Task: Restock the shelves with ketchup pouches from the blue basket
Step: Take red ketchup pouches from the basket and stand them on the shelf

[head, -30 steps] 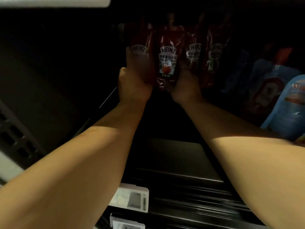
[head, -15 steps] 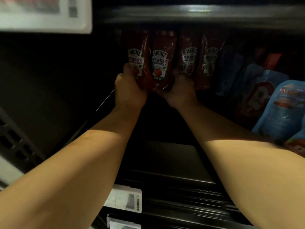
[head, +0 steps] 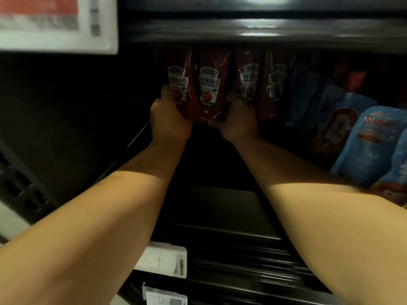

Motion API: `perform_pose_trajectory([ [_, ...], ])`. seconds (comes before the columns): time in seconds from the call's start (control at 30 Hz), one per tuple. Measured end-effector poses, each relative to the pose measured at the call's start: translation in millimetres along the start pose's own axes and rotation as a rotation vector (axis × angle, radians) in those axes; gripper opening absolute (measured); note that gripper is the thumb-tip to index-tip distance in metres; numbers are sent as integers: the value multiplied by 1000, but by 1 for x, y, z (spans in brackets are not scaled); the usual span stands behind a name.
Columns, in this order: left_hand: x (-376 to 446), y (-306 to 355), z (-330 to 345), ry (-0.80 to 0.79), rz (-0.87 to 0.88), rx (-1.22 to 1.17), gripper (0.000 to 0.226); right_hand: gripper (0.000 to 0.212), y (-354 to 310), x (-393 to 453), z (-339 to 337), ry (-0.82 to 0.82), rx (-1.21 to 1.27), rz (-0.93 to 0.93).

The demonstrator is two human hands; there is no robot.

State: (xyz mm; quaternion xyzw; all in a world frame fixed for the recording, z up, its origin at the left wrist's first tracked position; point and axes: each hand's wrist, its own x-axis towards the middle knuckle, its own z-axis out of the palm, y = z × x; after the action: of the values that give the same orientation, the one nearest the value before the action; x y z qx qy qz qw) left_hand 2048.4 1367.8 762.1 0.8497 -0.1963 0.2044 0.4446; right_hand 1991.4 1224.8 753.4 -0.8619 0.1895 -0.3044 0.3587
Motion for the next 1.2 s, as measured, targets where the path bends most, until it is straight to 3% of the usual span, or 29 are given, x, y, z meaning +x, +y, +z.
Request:
perform_pose_trajectory([
  [0.2,1,-2,-2,31,-11,-8,65,69,-3,-18,-9,-2,43,24],
  [0.4,-1,-1,-1,42,-32,-99,65,40,-8,-47,-33,159,-113,65],
  [0.53,-6,0,-1,30,-50,-79,66,32,-8,-71,-48,215,-167,123],
  [0.63,-13,1,-5,52,-48,-96,55,29,-8,-93,-62,283,-132,179],
  [0.7,-19,5,-8,46,-32,-108,48,29,-11,-108,-69,236,-190,200],
  [0.87,-27,10,-19,-70,-7,-111,52,23,-16,-137,-91,168,-312,335],
  [1.0,-36,12,-24,-118,102,-106,30,25,-24,-168,-108,235,-209,385],
  [1.2,-51,8,-34,-457,71,-109,23,29,-25,-198,-128,227,-118,329],
])
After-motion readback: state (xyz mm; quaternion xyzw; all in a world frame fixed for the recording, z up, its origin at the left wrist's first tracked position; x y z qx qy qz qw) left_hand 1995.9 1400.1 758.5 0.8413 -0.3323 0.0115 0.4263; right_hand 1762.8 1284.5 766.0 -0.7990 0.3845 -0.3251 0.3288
